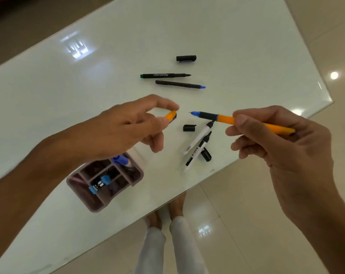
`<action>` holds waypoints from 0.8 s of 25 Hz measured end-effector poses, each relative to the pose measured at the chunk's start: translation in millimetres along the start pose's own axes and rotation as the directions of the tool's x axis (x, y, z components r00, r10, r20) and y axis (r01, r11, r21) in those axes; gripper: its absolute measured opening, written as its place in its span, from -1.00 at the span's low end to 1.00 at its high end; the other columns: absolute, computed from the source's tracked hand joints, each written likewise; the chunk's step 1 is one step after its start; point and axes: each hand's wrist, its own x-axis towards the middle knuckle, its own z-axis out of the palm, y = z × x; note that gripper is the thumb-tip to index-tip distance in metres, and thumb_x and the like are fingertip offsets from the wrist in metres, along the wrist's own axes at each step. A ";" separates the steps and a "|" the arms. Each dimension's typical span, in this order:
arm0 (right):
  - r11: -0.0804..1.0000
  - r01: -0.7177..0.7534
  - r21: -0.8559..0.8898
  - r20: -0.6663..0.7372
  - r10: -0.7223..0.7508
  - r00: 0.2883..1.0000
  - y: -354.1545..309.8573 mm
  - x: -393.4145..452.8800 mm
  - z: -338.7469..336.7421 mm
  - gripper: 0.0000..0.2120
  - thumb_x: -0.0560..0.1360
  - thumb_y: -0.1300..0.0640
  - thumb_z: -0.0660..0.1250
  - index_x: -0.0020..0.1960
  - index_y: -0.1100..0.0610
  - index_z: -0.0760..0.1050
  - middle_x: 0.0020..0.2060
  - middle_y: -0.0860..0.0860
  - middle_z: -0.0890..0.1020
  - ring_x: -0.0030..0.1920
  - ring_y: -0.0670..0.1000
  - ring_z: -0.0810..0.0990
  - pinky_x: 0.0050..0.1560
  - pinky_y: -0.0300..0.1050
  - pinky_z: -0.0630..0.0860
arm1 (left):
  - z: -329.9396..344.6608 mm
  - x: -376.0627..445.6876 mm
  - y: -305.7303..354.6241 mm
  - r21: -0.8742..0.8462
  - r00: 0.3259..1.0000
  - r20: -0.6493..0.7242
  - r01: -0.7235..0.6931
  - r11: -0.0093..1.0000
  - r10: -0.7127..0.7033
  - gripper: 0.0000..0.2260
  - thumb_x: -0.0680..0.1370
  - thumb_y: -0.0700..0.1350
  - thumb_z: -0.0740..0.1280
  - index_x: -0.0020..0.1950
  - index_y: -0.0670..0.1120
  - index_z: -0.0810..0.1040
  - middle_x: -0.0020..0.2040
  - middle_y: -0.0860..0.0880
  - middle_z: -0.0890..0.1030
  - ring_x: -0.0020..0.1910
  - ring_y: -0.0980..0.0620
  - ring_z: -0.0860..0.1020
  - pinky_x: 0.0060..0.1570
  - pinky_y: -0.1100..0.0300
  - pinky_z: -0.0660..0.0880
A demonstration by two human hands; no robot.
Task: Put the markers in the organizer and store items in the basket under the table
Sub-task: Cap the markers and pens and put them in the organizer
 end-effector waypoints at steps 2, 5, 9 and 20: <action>1.000 0.004 -0.024 -0.008 -0.004 1.000 3.4 -11.5 -1.9 -0.89 0.49 0.10 0.48 -0.02 0.10 0.73 -0.22 0.09 0.78 -0.32 0.06 0.70 -0.26 -0.16 0.63 | 9.6 -6.9 3.4 0.067 0.994 0.075 0.069 0.995 -0.074 -0.75 0.71 0.07 0.20 0.35 0.30 0.49 -0.13 0.04 0.76 -0.01 0.18 0.70 0.01 0.36 0.49; 0.999 0.018 -0.033 -0.009 -0.018 1.000 6.4 -26.7 -3.7 -0.93 0.51 0.13 0.49 -0.04 0.08 0.74 -0.21 0.09 0.78 -0.32 0.06 0.69 -0.25 -0.15 0.63 | 23.3 -19.6 10.3 -0.105 0.981 0.146 0.142 0.984 -0.126 -0.81 0.72 -0.01 0.22 0.32 0.13 0.50 -0.10 -0.04 0.78 -0.03 0.14 0.74 -0.08 0.48 0.55; 0.997 0.077 -0.023 0.025 -0.076 0.997 6.4 -50.2 0.6 -0.89 0.50 0.11 0.47 -0.02 0.10 0.73 -0.21 0.10 0.78 -0.33 0.07 0.69 -0.26 -0.16 0.61 | 43.5 -31.8 6.3 -0.733 0.983 -0.078 0.056 0.678 -0.165 -0.80 0.65 -0.13 0.32 0.22 -0.13 0.37 -0.02 -0.22 0.77 -0.04 -0.15 0.78 0.04 0.08 0.70; 0.998 0.062 -0.002 0.082 -0.062 0.995 21.1 -97.7 50.2 -0.86 0.52 0.13 0.46 0.01 0.16 0.73 -0.19 0.11 0.79 -0.34 0.08 0.69 -0.27 -0.18 0.61 | 51.5 -88.4 -33.0 -0.888 0.936 -0.262 -0.138 0.439 -0.234 -0.82 0.63 -0.17 0.33 0.12 -0.12 0.34 0.01 -0.25 0.77 -0.01 -0.18 0.78 0.02 0.01 0.71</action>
